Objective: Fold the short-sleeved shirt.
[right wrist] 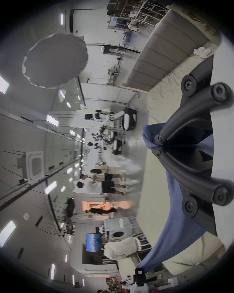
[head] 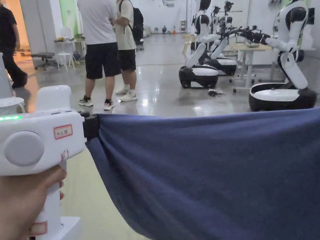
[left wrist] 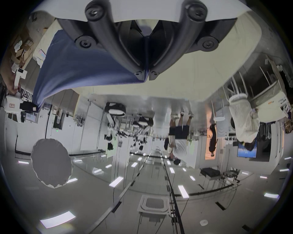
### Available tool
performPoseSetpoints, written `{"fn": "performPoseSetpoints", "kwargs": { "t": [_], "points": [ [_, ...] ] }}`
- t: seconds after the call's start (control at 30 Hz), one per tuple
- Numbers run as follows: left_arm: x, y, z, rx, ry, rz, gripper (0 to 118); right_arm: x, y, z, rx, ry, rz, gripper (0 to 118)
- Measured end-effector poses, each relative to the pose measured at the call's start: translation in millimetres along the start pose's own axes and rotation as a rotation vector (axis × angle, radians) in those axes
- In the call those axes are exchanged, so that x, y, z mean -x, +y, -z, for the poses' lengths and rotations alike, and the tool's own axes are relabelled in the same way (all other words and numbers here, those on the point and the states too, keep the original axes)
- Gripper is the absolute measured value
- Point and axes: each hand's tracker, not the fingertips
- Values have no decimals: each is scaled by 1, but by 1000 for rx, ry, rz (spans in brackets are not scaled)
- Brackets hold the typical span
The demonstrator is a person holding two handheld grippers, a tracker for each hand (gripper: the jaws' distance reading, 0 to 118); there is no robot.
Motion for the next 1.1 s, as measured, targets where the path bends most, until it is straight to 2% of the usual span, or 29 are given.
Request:
{"fn": "performPoseSetpoints", "kwargs": {
  "t": [0.1, 0.2, 0.3, 0.4, 0.6, 0.77, 0.9, 1.0, 1.1],
  "points": [
    [-6, 45, -11, -102, -27, 41, 1, -7, 34, -12, -57, 2, 17, 2],
    [-8, 80, -17, -120, -8, 7, 1, -6, 62, -17, -127, -1, 3, 2],
    [-11, 109, -11, -153, 52, 63, 1, -4, 87, -5, -165, 14, 26, 2],
    [-9, 133, 3, -178, 86, 59, 1, -1, 105, 23, -206, 12, 44, 2],
    [-5, 168, 61, -166, 192, 56, 1, 14, 131, 97, -207, 11, 89, 2],
    [-1, 196, 109, -175, 241, 107, 1, 33, 153, 146, -220, -32, 60, 2],
    [12, 208, 148, -181, 201, 2, 1, 39, 164, 182, -255, -46, 91, 2],
    [16, 208, 184, -184, 230, 46, 1, 42, 165, 209, -259, -65, 60, 2],
    [14, 203, 216, -188, 235, 58, 1, 44, 161, 233, -270, -86, 78, 2]
  ]
}}
